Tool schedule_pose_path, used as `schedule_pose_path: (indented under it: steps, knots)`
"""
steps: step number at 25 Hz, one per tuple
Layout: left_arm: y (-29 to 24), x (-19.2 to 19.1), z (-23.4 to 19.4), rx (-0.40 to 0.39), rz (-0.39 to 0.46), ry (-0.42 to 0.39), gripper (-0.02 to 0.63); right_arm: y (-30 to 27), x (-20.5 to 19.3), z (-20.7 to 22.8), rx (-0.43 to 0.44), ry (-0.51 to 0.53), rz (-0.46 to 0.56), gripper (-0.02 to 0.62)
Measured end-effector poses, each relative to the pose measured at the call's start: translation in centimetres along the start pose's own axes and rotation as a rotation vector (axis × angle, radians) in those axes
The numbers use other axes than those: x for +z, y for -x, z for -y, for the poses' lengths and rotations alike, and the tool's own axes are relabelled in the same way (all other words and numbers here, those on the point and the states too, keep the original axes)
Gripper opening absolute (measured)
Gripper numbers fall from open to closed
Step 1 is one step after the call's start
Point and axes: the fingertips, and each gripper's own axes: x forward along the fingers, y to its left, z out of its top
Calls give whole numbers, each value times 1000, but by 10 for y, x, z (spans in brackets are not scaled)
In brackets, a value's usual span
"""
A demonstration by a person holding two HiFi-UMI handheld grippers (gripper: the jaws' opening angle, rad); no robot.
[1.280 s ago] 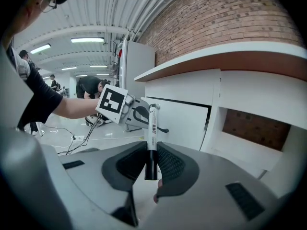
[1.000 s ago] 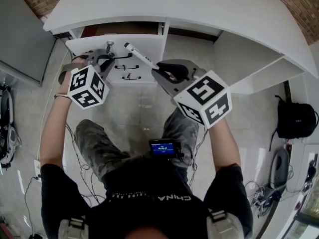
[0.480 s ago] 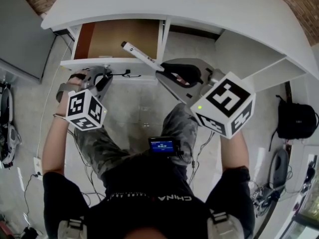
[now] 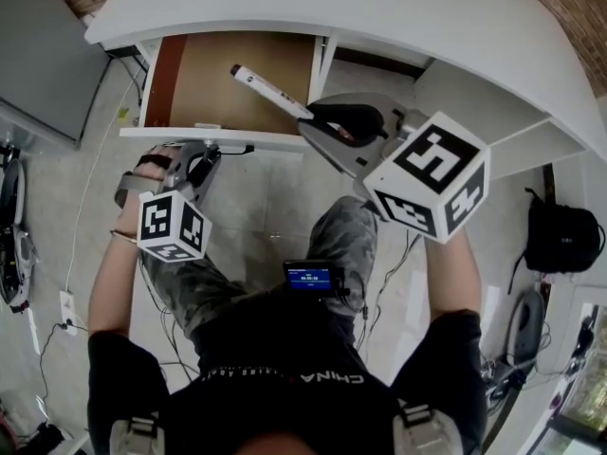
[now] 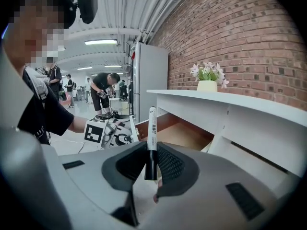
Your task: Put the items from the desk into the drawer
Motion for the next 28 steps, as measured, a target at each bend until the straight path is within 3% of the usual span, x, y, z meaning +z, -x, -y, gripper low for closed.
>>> schedule_pose_path:
  steps: [23,28]
  knots:
    - [-5,-7,25,97,20,-32,34,-124,-14,0,163,-10,-276,74]
    - [-5,-8,26,108,32,-35,34,-147,-31,-9,215,-19,-409,74]
